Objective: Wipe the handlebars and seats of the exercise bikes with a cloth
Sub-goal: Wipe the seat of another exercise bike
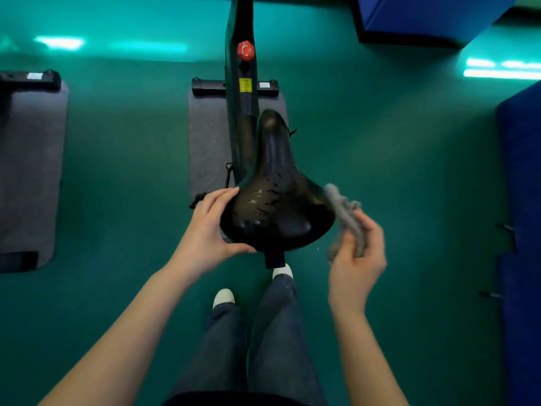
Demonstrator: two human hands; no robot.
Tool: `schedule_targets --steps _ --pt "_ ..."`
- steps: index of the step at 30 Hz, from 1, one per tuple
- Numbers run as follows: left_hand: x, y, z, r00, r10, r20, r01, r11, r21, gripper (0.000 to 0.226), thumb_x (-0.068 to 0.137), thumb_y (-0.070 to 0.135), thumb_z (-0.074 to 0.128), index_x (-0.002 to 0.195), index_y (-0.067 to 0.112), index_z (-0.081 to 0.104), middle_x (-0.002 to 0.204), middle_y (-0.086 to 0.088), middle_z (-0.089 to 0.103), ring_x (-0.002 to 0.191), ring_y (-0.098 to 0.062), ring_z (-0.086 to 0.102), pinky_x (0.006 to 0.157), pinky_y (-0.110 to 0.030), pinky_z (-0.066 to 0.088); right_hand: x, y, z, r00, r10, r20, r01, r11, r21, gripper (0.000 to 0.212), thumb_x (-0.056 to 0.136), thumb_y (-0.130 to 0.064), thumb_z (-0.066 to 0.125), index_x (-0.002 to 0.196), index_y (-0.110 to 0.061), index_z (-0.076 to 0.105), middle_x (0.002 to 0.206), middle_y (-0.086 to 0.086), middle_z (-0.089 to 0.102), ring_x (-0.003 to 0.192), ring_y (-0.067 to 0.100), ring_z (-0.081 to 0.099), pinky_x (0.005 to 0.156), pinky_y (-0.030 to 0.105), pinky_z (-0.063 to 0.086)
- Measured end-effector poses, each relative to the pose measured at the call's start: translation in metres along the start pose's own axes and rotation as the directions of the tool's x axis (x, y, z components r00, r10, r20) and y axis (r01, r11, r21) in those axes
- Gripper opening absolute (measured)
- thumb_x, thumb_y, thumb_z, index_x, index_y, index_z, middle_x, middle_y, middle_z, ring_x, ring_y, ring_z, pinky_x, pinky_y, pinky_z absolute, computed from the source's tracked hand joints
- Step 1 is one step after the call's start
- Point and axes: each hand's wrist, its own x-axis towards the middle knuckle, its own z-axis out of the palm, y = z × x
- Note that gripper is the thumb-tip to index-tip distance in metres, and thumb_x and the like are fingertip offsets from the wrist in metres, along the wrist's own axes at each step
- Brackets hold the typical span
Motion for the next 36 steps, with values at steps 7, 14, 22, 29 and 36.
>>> schedule_targets --steps 7,14,22,29,36 --pt "0.002 -0.008 -0.001 1.000 0.019 0.022 -0.019 1.000 -0.003 0.106 0.047 0.039 0.089 0.139 0.022 0.039 0.132 0.011 0.035 0.128 -0.011 0.032 0.111 -0.025 0.020 0.026 0.048 0.040 0.878 0.458 -0.138 -0.401 0.863 0.308 0.028 0.094 0.008 0.044 0.099 -0.017 0.053 0.114 0.012 0.058 0.106 0.021 0.055 0.102 0.040 0.043" --pt "0.000 -0.013 0.000 1.000 0.014 0.016 -0.013 0.999 -0.030 0.107 0.048 0.039 0.089 0.140 0.026 0.037 0.132 0.015 0.033 0.128 -0.008 0.031 0.111 -0.026 0.022 -0.030 0.038 0.063 0.773 0.585 -0.245 -0.420 0.762 0.493 0.024 0.097 -0.002 0.046 0.103 -0.024 0.051 0.110 -0.004 0.061 0.094 0.005 0.062 0.088 0.027 0.050" --pt "0.000 -0.018 -0.002 0.999 0.046 0.023 -0.044 0.997 -0.059 0.104 0.051 0.036 0.089 0.140 0.026 0.036 0.138 0.010 0.036 0.132 -0.010 0.031 0.114 -0.032 0.024 -0.097 0.010 0.070 0.771 0.547 -0.327 -0.408 0.818 0.405 0.033 0.093 0.005 0.051 0.101 -0.026 0.055 0.110 0.001 0.062 0.101 0.010 0.062 0.088 0.019 0.049" --pt "-0.007 -0.017 -0.003 0.999 -0.003 0.034 0.007 0.992 -0.123 0.103 0.054 0.040 0.085 0.141 0.023 0.035 0.137 0.015 0.034 0.132 -0.003 0.031 0.114 -0.030 0.026 -0.056 -0.002 0.029 0.909 0.181 -0.375 -0.152 0.983 0.107 0.034 0.090 0.010 0.047 0.107 -0.019 0.054 0.114 0.005 0.062 0.108 0.001 0.060 0.090 0.011 0.044" --pt "-0.007 -0.019 0.000 1.000 -0.020 0.006 0.021 0.988 -0.150 0.101 0.054 0.039 0.086 0.140 0.018 0.038 0.137 0.009 0.037 0.131 -0.005 0.033 0.113 -0.029 0.026 -0.068 -0.010 0.069 0.986 -0.148 -0.072 0.127 0.961 -0.246 0.042 0.080 0.022 0.044 0.110 -0.001 0.061 0.131 0.010 0.059 0.131 0.019 0.049 0.108 0.040 0.040"
